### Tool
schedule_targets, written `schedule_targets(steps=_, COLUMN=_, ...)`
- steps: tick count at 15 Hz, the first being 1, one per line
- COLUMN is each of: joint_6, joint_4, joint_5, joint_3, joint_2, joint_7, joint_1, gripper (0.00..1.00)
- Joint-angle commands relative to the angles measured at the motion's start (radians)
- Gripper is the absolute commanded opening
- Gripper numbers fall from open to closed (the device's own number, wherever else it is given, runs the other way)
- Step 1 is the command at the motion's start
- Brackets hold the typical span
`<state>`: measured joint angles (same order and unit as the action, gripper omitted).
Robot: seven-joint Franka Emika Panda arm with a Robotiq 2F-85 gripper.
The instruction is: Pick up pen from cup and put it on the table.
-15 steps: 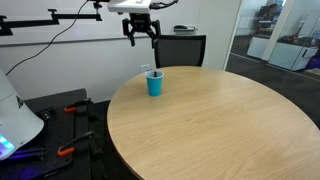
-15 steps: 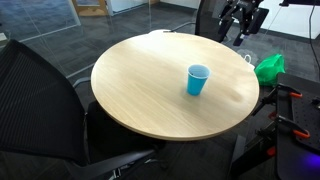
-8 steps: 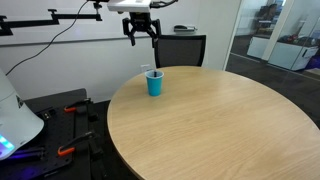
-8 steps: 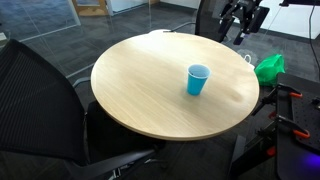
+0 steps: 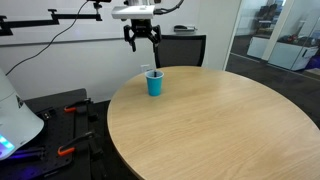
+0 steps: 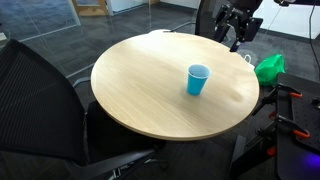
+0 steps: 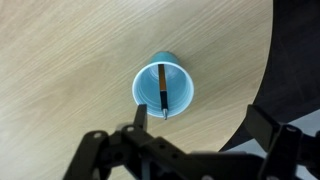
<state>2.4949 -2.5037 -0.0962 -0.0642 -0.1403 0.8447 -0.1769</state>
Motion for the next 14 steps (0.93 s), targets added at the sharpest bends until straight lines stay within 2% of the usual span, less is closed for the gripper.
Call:
schedule_targets(steps=1, joint_6=0.059, joint_4=0.018, joint_5=0.003, joint_3=0.03, joint_2=0.059, joint_7=0.04, joint_1=0.023, gripper=0.92)
schedule_targets(steps=3, joint_6=0.078, joint_4=0.023, joint_5=-0.008, joint_3=0.036, joint_2=0.087, joint_7=0.059, joint_1=0.027, gripper=0.8)
schedule_targets(steps=4, joint_6=0.09, joint_4=0.027, joint_5=-0.014, joint_3=0.04, joint_2=0.104, joint_7=0.07, joint_1=0.03, gripper=0.66)
schedule_targets(steps=6, joint_6=0.107, joint_4=0.037, joint_5=-0.023, joint_3=0.048, joint_2=0.131, joint_7=0.085, joint_1=0.04, gripper=0.58)
schedule_targets(steps=8, joint_6=0.124, joint_4=0.052, joint_5=-0.036, joint_3=0.056, joint_2=0.161, joint_7=0.104, joint_1=0.052, gripper=0.55)
schedule_targets(steps=9, joint_6=0.13, joint_4=0.063, joint_5=-0.038, joint_3=0.061, joint_2=0.179, joint_7=0.108, joint_1=0.058, gripper=0.59)
schedule_targets(steps=10, joint_6=0.13, joint_4=0.077, joint_5=-0.047, joint_3=0.066, joint_2=0.196, joint_7=0.121, joint_1=0.064, gripper=0.55)
schedule_targets(steps=14, joint_6=0.108, joint_4=0.152, joint_5=-0.079, joint_3=0.1, joint_2=0.278, joint_7=0.168, joint_1=0.096, gripper=0.56)
